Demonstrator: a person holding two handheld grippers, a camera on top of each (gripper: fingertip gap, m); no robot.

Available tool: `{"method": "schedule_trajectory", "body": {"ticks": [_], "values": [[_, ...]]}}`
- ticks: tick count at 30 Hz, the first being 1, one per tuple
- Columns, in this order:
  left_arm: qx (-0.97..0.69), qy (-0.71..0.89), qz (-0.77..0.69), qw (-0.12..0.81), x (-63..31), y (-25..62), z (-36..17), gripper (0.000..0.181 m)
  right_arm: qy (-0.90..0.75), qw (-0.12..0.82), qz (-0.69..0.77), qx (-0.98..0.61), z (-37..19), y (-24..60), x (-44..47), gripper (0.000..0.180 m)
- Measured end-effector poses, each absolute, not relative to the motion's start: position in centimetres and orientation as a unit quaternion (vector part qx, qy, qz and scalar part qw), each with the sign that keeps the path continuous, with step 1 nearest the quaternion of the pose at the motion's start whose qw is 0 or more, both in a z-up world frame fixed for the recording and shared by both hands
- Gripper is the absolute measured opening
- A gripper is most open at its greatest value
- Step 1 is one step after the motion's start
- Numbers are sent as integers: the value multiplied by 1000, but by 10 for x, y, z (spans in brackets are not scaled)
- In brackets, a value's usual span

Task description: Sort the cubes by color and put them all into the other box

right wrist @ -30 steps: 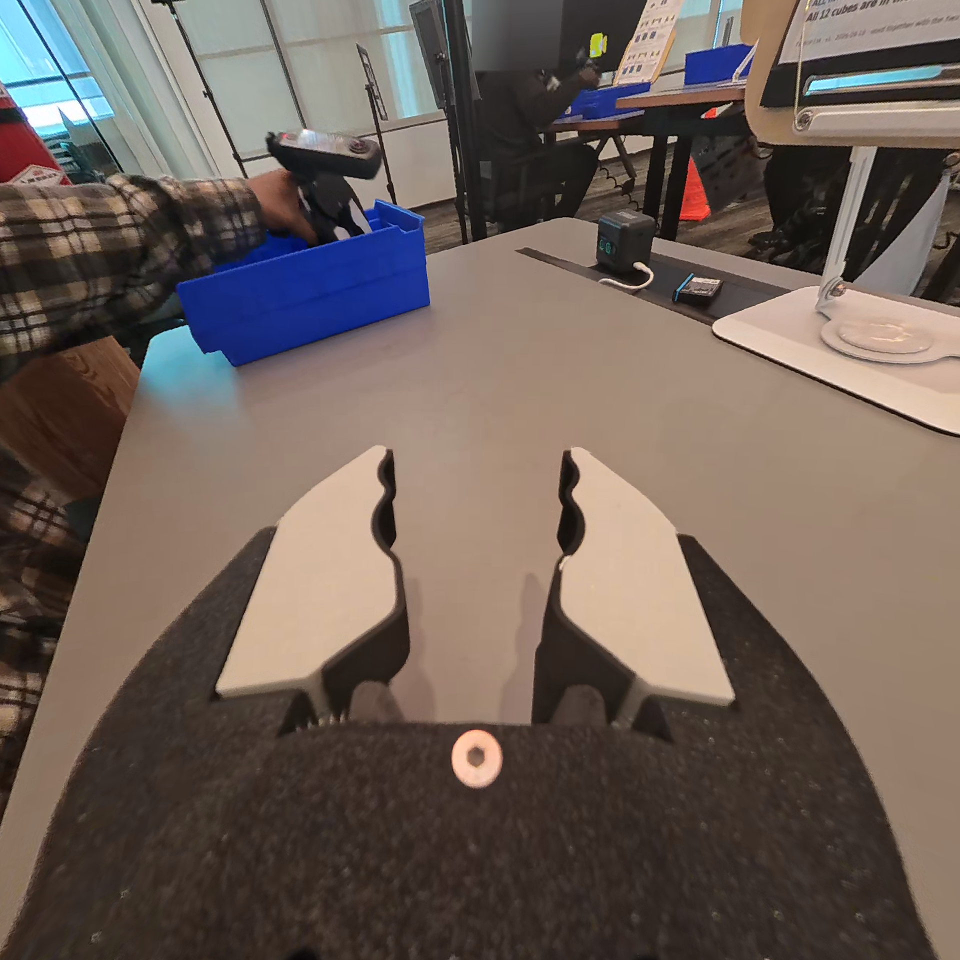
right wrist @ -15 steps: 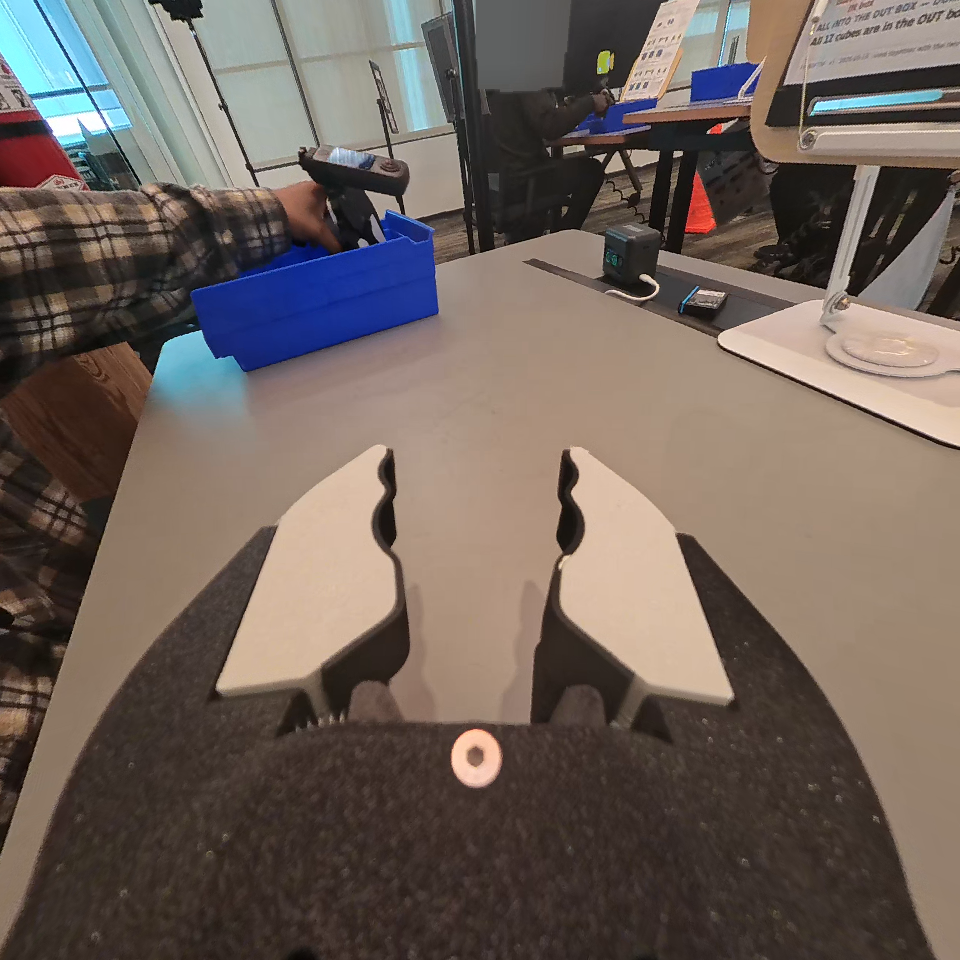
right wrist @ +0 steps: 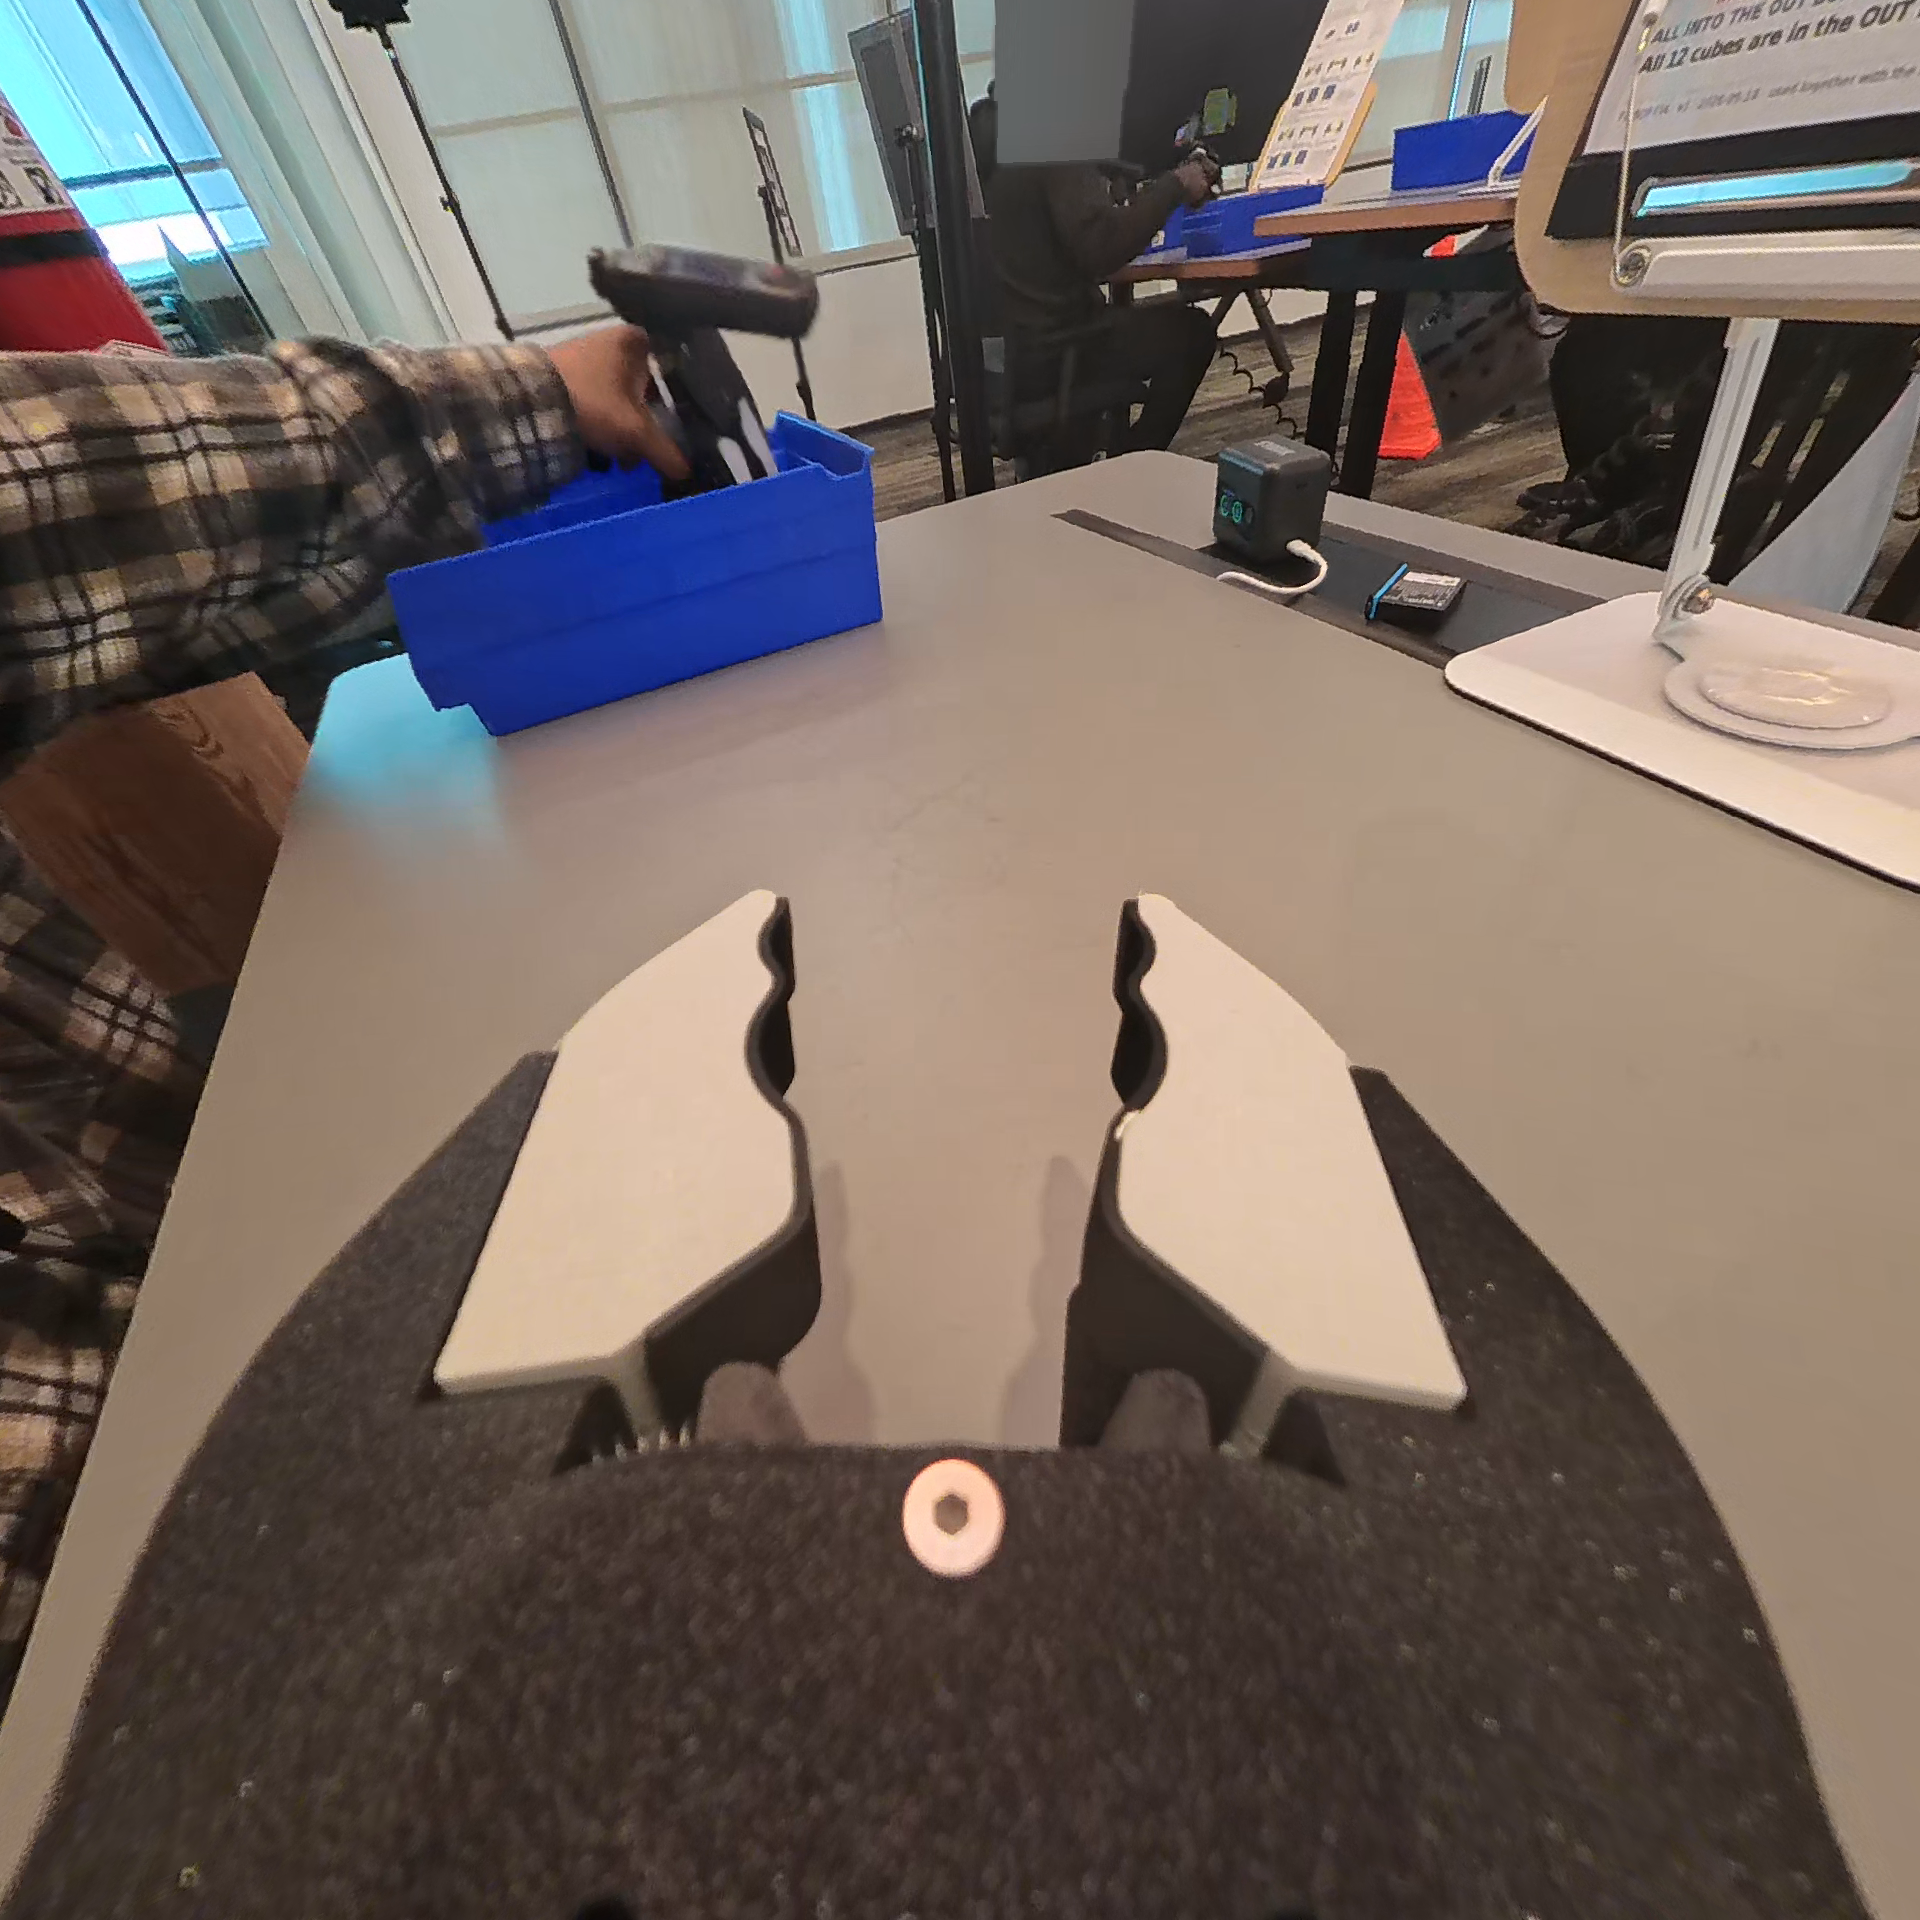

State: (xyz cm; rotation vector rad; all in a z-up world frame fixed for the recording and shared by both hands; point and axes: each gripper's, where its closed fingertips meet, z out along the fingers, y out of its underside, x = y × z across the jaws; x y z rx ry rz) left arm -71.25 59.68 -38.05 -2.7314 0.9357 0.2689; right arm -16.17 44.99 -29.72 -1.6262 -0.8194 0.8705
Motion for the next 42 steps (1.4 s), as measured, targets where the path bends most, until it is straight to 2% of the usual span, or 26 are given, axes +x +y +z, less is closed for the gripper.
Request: {"method": "schedule_trajectory", "body": {"ticks": [4,8,11,14,19,25,29,32,37,38,40,42], "values": [[-890,332,58,307,-677,596,-304,22,-343,533,370,-679,-295,449,-163,59],[-787,379,-5,487,-592,560,-217,21,-323,516,418,-674,-286,446,-175,61],[-689,436,-78,574,-499,515,-173,21,-306,486,496,-651,-262,437,-196,64],[-592,482,-173,623,-405,467,-156,21,-283,418,603,-618,-231,424,-219,66],[-463,540,-268,650,-292,416,-170,21,-196,232,770,-561,-189,404,-238,63],[-414,561,-322,640,-234,398,-192,21,-153,167,786,-575,-195,396,-240,61],[-411,571,-318,636,-219,397,-202,21,-153,154,786,-579,-200,391,-239,49],[-414,575,-312,633,-212,398,-207,21,-157,152,792,-570,-201,390,-236,25],[-426,573,-334,615,-203,399,-219,21,-175,181,762,-597,-212,393,-220,22],[-431,566,-344,613,-202,400,-221,26,-173,193,757,-600,-211,395,-211,22],[-452,547,-363,604,-201,405,-226,51,-171,228,728,-623,-210,403,-180,22],[-472,536,-375,591,-201,410,-236,66,-172,283,658,-676,-215,417,-132,22]]}}
